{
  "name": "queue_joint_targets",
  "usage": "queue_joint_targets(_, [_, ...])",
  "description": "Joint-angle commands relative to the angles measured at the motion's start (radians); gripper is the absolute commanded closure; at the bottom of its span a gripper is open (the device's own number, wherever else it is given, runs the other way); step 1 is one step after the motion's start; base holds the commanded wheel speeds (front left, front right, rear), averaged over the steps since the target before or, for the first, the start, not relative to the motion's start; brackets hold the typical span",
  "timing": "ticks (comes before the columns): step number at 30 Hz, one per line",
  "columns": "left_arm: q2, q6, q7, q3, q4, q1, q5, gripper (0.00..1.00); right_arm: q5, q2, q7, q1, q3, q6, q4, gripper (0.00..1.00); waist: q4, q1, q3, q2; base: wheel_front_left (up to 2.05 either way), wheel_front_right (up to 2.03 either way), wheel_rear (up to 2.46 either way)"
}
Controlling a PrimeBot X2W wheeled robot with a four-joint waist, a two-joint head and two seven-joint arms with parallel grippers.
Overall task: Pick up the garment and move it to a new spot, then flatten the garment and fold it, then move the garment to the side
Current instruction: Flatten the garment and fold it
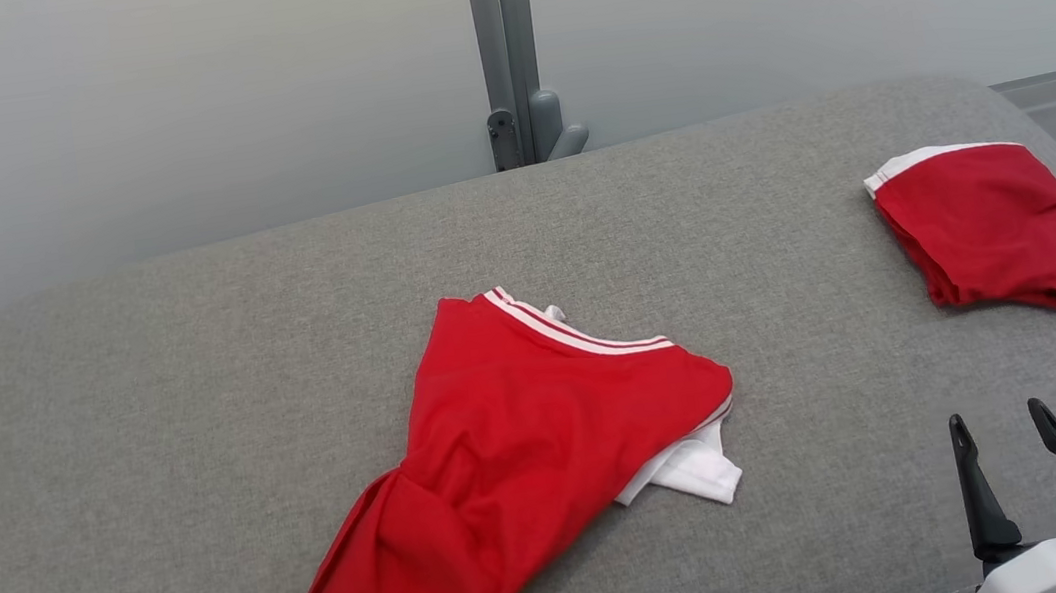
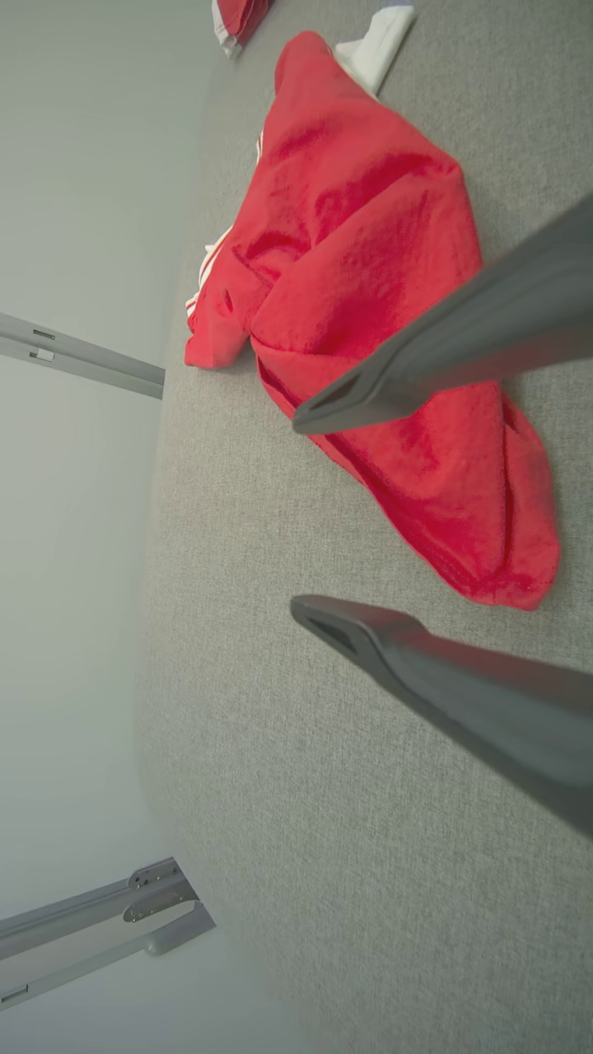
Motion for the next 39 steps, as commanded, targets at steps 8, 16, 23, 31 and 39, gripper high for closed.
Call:
queue_joint_targets(8, [-0.007, 0.000, 0.033, 0.029, 0.095, 0.005, -0.017, 0.00, 0.037, -0.017, 0.007, -0.078, 0.181, -0.001, 0.080, 0.00, 0.001, 0.0000, 0.027, 0.0000, 0.00, 0.00, 0.00])
queue_joint_targets(16, [0.010, -0.012, 0.175, -0.017, 0.122, -0.054, -0.054, 0.00, 0.163, -0.122, 0.152, -0.291, 0.479, -0.002, 0.251, 0.00, 0.045, 0.0000, 0.099, 0.0000, 0.00, 0.00, 0.00])
queue_joint_targets(23, [0.013, -0.016, 0.205, -0.037, 0.147, -0.135, -0.071, 0.00, 0.203, -0.147, 0.164, -0.387, 0.550, -0.002, 0.353, 0.00, 0.086, 0.0000, 0.176, 0.0000, 0.00, 0.00, 0.00])
queue_joint_targets(31, [0.025, -0.025, 0.201, -0.061, 0.156, -0.189, -0.104, 0.00, 0.229, -0.144, 0.144, -0.438, 0.602, -0.002, 0.437, 0.00, 0.099, 0.0000, 0.211, 0.0000, 0.00, 0.00, 0.00])
queue_joint_targets(39, [0.032, -0.026, 0.205, -0.074, 0.163, -0.190, -0.126, 0.00, 0.252, -0.134, 0.114, -0.456, 0.632, -0.002, 0.485, 0.00, 0.097, 0.0000, 0.222, 0.0000, 0.00, 0.00, 0.00])
